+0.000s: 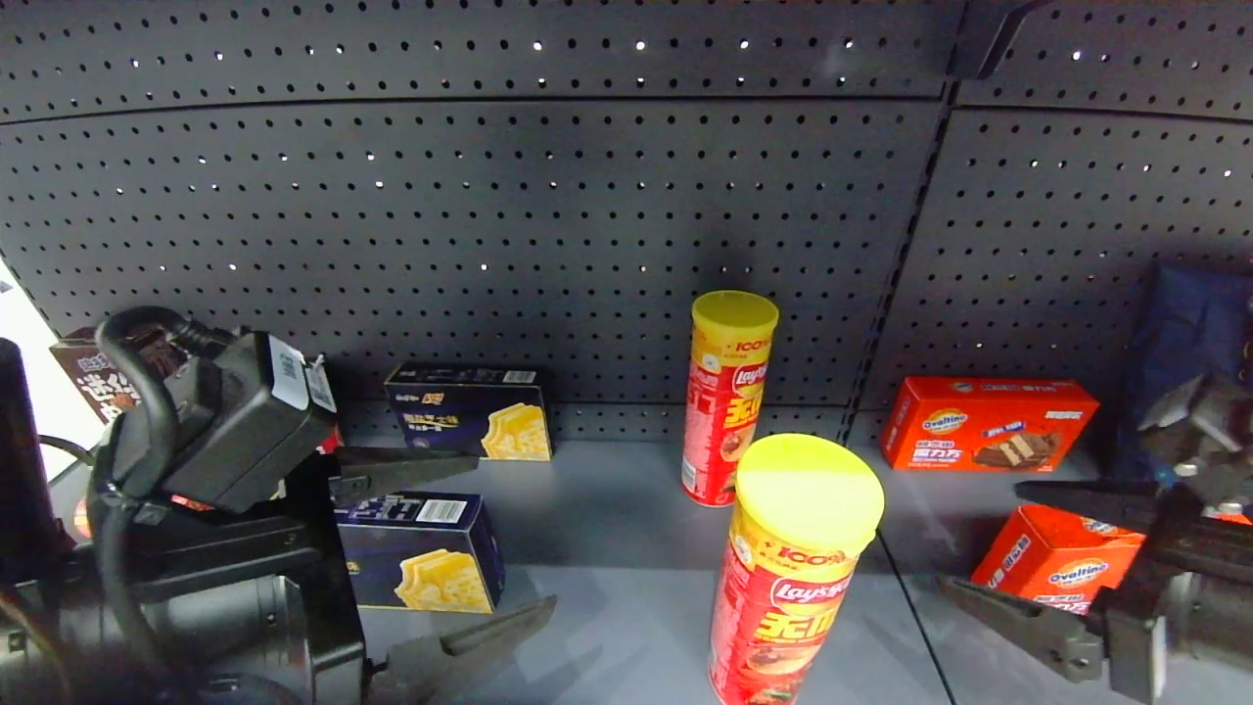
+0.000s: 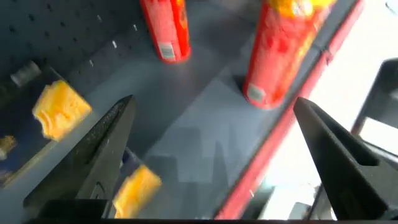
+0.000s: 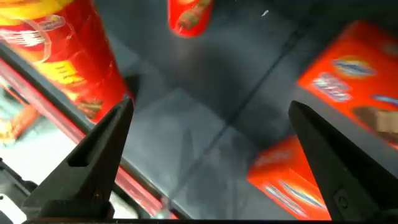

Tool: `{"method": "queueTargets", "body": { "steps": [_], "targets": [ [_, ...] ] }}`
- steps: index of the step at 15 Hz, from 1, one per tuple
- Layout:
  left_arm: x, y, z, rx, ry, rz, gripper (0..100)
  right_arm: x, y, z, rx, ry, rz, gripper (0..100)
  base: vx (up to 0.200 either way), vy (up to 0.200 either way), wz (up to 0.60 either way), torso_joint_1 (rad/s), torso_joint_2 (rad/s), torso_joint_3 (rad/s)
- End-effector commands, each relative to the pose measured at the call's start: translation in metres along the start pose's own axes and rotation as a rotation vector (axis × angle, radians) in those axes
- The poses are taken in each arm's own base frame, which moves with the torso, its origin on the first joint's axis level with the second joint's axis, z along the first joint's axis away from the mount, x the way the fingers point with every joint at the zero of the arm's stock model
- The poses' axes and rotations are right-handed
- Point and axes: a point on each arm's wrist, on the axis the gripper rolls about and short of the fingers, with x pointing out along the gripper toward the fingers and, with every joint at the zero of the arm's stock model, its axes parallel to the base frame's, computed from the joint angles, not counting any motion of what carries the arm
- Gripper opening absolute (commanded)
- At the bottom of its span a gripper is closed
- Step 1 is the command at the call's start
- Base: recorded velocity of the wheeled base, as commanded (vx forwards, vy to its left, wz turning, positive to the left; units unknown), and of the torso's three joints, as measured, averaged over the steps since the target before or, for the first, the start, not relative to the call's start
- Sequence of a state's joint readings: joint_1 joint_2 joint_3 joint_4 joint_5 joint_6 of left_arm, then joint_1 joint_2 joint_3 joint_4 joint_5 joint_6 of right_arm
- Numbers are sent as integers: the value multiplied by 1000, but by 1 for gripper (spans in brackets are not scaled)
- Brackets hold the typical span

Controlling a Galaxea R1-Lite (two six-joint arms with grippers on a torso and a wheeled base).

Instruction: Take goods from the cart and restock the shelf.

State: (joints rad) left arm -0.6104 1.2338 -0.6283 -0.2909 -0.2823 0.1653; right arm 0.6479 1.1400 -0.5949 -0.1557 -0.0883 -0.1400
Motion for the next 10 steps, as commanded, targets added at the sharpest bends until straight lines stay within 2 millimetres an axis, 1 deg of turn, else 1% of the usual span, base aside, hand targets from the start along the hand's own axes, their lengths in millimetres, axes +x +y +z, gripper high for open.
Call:
{"method": "queueTargets", "body": {
  "steps": [1,5,10],
  "targets": [
    [11,2,-7,-14,42,-8,100,37,20,-5,-24,110,46,100,0,0,0,0,0,0],
    [12,3,-7,-14,45,-5,100,49,23,-13,-24,166,10,100,0,0,0,0,0,0],
    [14,5,-7,-17,50,-1,100,55,23,-15,-12,188,-16,100,0,0,0,0,0,0]
  ]
}}
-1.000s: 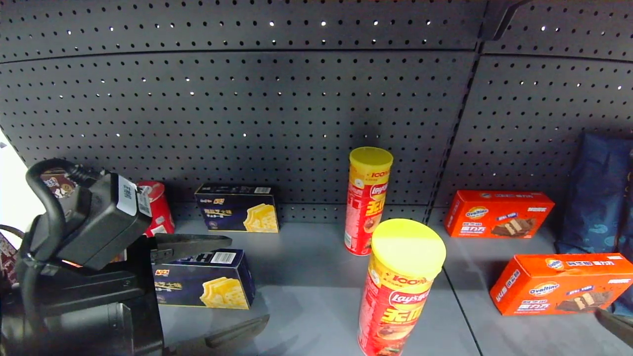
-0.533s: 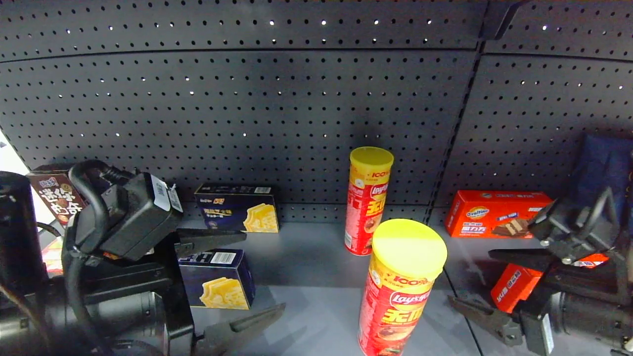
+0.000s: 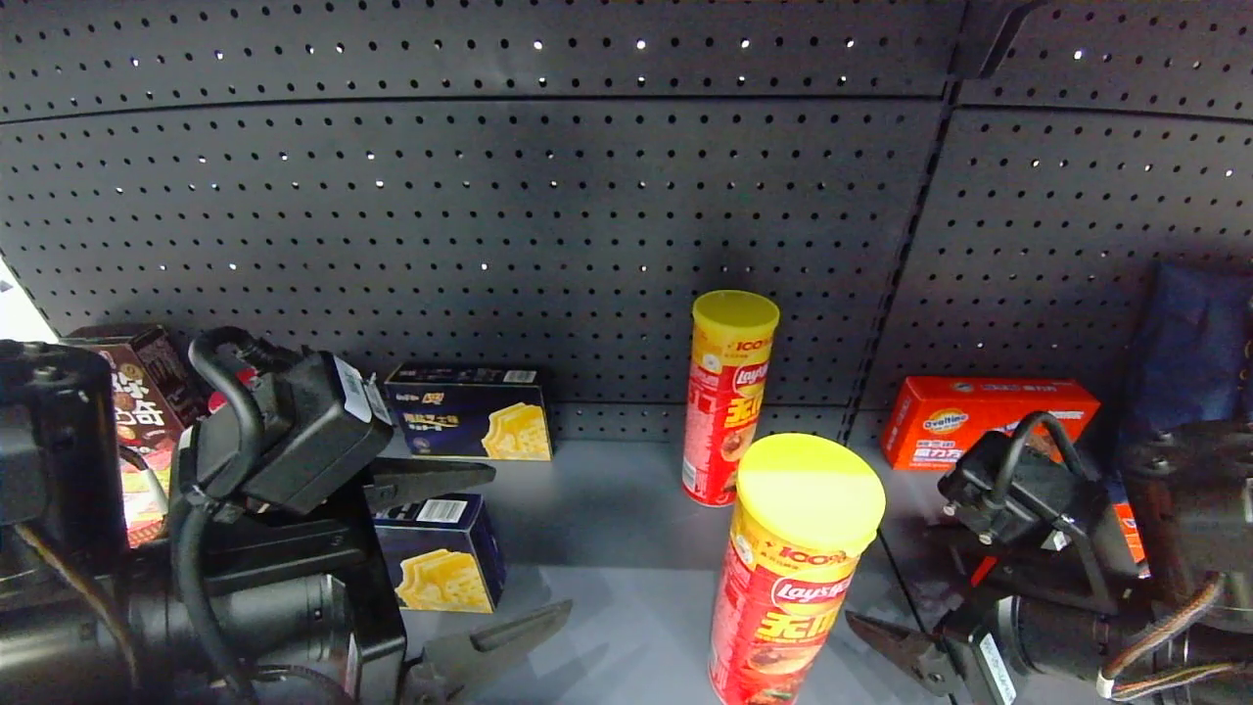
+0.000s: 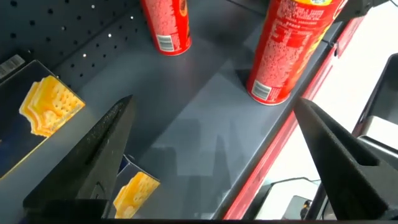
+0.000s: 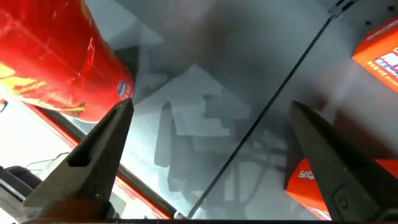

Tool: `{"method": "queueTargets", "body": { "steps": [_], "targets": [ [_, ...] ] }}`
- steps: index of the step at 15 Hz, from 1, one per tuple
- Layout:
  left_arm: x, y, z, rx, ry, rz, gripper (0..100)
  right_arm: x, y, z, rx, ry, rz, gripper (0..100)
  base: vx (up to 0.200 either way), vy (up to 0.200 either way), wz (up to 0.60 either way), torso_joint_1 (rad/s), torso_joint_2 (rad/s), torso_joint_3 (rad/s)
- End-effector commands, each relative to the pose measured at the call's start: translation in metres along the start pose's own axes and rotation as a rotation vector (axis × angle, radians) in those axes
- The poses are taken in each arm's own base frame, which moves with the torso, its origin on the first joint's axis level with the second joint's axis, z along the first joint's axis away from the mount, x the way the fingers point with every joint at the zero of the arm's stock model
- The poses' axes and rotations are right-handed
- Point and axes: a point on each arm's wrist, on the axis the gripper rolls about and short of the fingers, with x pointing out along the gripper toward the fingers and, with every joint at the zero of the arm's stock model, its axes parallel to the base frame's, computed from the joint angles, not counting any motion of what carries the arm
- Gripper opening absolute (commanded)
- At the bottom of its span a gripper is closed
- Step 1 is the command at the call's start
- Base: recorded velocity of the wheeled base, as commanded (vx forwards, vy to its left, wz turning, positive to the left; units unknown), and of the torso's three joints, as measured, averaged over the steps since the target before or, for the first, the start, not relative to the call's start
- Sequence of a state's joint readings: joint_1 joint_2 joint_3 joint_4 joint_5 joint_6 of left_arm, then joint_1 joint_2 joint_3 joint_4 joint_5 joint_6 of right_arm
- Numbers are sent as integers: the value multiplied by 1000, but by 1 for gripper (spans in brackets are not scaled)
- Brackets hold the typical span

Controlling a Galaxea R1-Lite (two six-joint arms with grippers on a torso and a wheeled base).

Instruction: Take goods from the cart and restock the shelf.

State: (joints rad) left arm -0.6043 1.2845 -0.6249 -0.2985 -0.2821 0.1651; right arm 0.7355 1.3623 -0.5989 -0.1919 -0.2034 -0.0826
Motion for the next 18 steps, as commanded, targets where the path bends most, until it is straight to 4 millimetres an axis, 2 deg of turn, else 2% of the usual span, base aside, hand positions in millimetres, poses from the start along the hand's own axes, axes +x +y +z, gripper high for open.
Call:
{"method": "queueTargets", "body": {
  "steps": [1,9,18],
  "targets": [
    [2,1,0,-2,4,-1,100,3,1,-2,-2,14,3,100,0,0,0,0,0,0],
    [1,1,-1,-4,7,3,100,15,11,6,-23,4,36,100,0,0,0,0,0,0],
    [2,1,-2,-6,10,4,100,20,17,7,-35,11,56,100,0,0,0,0,0,0]
  ]
}}
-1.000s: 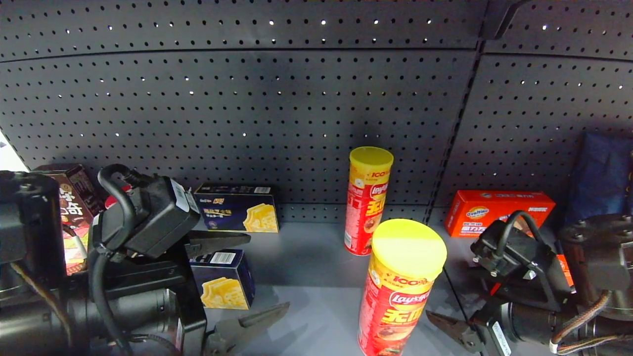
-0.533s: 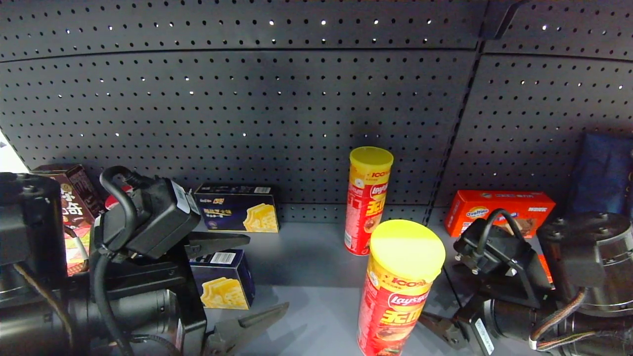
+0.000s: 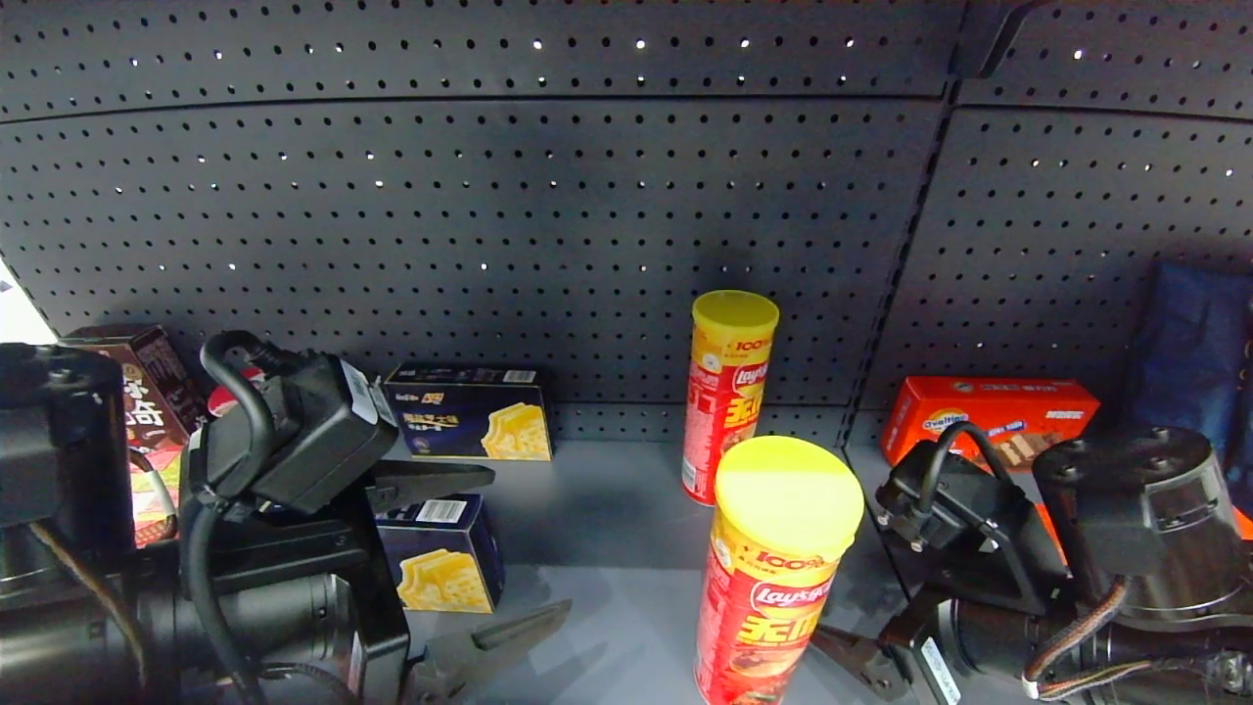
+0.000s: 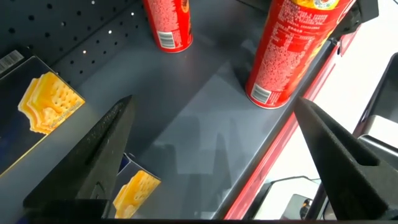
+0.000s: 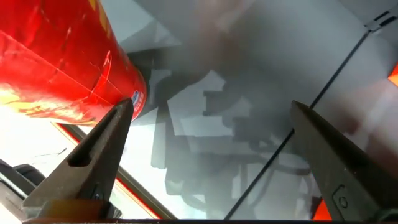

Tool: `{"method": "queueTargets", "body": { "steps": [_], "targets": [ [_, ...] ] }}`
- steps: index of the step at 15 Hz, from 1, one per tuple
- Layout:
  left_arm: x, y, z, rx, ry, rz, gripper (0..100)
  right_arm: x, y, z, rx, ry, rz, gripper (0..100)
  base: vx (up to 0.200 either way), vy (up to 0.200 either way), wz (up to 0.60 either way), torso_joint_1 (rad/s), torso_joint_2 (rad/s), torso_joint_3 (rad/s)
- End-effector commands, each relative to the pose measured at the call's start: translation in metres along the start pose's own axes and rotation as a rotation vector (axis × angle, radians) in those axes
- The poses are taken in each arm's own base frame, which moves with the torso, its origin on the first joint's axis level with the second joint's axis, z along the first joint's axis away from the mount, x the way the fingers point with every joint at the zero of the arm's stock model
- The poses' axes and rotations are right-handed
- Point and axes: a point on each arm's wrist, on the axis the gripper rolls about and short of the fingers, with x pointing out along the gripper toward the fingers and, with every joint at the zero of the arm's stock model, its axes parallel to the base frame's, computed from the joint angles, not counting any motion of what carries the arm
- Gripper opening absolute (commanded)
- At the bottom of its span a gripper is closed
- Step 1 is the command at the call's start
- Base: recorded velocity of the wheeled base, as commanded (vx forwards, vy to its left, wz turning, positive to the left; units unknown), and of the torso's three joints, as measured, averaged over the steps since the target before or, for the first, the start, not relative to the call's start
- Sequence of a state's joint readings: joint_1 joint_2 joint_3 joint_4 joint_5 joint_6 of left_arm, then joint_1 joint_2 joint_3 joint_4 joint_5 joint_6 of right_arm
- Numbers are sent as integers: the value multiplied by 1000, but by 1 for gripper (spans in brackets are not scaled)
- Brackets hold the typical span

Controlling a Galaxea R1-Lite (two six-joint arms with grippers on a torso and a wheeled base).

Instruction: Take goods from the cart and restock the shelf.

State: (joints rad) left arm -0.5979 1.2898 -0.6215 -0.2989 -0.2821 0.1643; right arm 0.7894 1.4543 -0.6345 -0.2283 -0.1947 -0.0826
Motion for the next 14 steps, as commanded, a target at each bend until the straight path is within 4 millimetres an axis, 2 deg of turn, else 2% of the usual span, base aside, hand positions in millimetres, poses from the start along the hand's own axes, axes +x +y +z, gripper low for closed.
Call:
{"method": "queueTargets", "body": {
  "steps": [1,7,9,12,14],
  "targets": [
    [0,1,0,-2,2,4,100,1,2,0,-5,2,9,100,0,0,0,0,0,0],
    [0,2,-1,-4,5,9,100,6,9,1,-19,2,29,100,0,0,0,0,0,0],
    [-1,1,-5,-7,14,9,100,2,7,1,-15,-8,26,100,0,0,0,0,0,0],
    [-1,0,-12,-14,36,7,100,-31,-8,-6,23,-83,-15,100,0,0,0,0,0,0],
    [-1,0,-16,-17,47,5,100,-43,-14,-15,39,-99,-44,100,0,0,0,0,0,0]
  ]
}}
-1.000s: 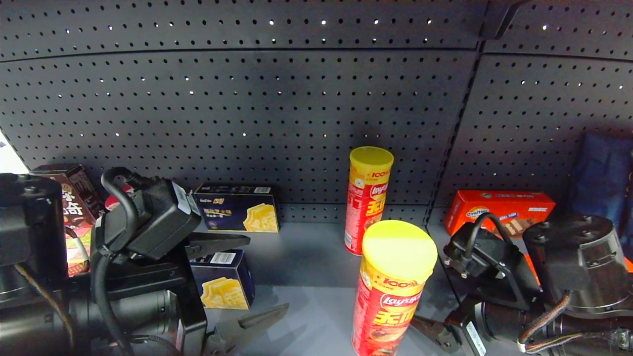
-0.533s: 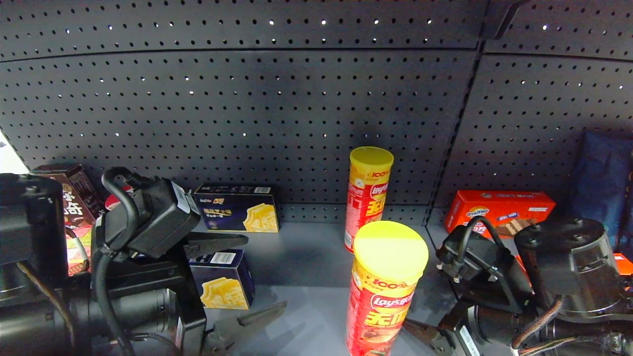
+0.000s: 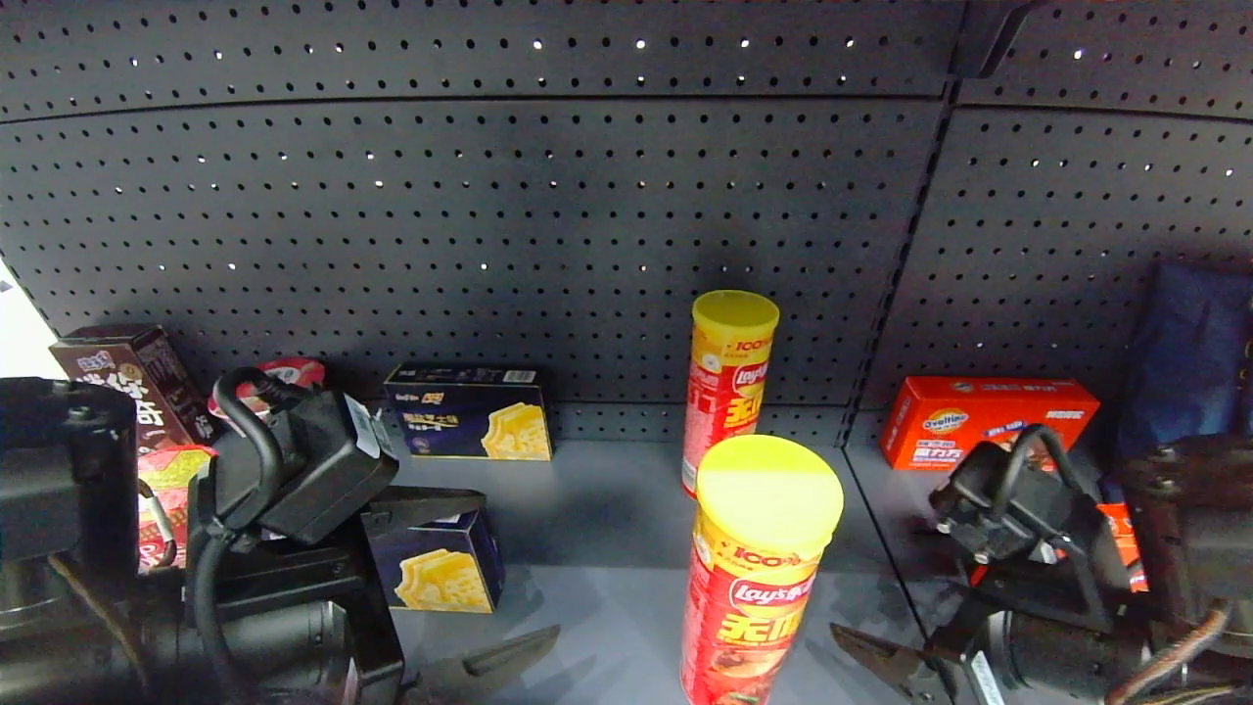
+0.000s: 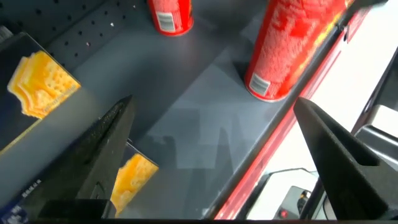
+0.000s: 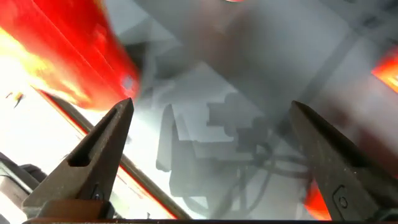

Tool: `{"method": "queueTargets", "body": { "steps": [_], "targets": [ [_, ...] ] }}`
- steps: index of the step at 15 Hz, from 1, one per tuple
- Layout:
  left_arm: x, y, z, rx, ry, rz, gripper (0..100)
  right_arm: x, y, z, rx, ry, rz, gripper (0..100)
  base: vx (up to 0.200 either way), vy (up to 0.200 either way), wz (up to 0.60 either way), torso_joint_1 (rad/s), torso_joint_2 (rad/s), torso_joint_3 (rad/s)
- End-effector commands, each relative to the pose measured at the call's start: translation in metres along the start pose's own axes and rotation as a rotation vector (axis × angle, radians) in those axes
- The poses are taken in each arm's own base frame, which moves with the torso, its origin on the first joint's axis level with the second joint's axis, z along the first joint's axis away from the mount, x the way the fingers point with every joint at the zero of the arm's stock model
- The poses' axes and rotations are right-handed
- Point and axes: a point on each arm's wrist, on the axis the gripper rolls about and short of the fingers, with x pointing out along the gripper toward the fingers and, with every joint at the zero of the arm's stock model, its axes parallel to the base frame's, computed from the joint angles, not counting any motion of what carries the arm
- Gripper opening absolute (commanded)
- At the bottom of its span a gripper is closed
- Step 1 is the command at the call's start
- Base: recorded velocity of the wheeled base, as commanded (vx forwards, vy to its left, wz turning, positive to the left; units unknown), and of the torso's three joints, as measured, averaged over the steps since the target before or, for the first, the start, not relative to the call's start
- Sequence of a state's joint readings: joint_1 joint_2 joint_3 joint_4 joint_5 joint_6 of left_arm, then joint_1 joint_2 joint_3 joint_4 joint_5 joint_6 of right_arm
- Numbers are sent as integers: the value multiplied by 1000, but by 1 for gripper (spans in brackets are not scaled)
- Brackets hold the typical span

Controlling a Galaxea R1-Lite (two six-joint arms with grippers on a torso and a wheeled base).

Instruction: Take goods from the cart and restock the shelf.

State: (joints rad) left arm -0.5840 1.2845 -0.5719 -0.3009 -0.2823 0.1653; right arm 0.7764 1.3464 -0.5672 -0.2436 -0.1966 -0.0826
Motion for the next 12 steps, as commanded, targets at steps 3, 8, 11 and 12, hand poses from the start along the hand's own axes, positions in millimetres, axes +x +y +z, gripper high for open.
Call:
{"method": "queueTargets", "body": {
  "steps": [3,8,11,12],
  "targets": [
    [0,0,0,1,1,-2,100,-26,-10,-4,31,-74,-42,100,0,0,0,0,0,0],
    [0,0,-1,0,5,-3,100,-28,-14,-12,34,-84,-64,100,0,0,0,0,0,0],
    [0,-1,-2,-1,7,-3,100,-31,-14,-14,34,-88,-63,100,0,0,-200,2,2,1],
    [0,-1,-2,-1,7,-3,100,-31,-14,-14,34,-87,-64,100,0,0,0,0,0,0]
  ]
}}
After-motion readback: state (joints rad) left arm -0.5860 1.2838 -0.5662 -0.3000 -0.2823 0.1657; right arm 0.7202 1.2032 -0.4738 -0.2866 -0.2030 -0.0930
